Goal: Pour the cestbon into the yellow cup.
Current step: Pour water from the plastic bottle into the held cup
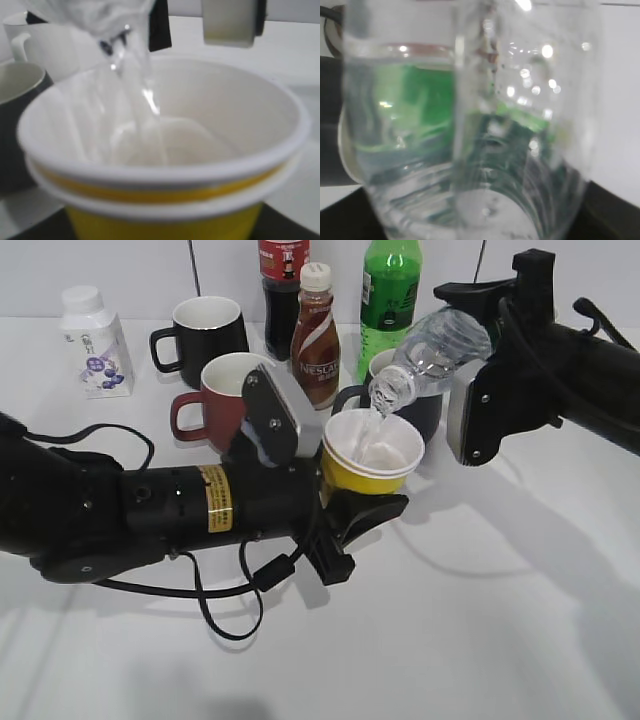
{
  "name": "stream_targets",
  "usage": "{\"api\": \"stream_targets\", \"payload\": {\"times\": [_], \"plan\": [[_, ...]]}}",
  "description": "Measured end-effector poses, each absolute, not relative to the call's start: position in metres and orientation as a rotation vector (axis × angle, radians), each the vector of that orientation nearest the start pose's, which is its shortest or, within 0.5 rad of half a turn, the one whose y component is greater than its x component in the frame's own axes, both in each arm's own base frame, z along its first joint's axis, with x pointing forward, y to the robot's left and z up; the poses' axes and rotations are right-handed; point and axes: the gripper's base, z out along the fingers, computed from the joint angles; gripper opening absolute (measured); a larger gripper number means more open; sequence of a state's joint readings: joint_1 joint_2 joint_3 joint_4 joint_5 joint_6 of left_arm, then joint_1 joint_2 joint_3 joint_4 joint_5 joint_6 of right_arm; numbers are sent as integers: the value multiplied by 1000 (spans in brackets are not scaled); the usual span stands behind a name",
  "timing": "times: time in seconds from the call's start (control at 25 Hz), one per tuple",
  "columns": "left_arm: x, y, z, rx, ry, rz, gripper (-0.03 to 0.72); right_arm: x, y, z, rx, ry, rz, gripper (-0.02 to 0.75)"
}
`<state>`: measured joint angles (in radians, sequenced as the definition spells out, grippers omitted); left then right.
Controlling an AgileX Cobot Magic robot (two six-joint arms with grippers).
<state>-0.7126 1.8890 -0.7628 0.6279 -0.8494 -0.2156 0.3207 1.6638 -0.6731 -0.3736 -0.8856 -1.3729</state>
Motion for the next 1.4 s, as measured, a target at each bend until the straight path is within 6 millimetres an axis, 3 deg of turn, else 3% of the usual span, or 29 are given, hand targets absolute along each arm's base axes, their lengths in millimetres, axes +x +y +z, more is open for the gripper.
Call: {"api": "stream_targets", "payload": {"times": [0.76,1.2,1.4], "plan": [[238,-258,150,1143,1531,-750,368,301,126,215,-1479,760,-764,472],[245,-258,161,971,1499,-792,367,300,127,216,-1313,966,-508,472],[251,-252,162,936,1499,-782,367,306,130,225,-1177,1058,-346,472]]}}
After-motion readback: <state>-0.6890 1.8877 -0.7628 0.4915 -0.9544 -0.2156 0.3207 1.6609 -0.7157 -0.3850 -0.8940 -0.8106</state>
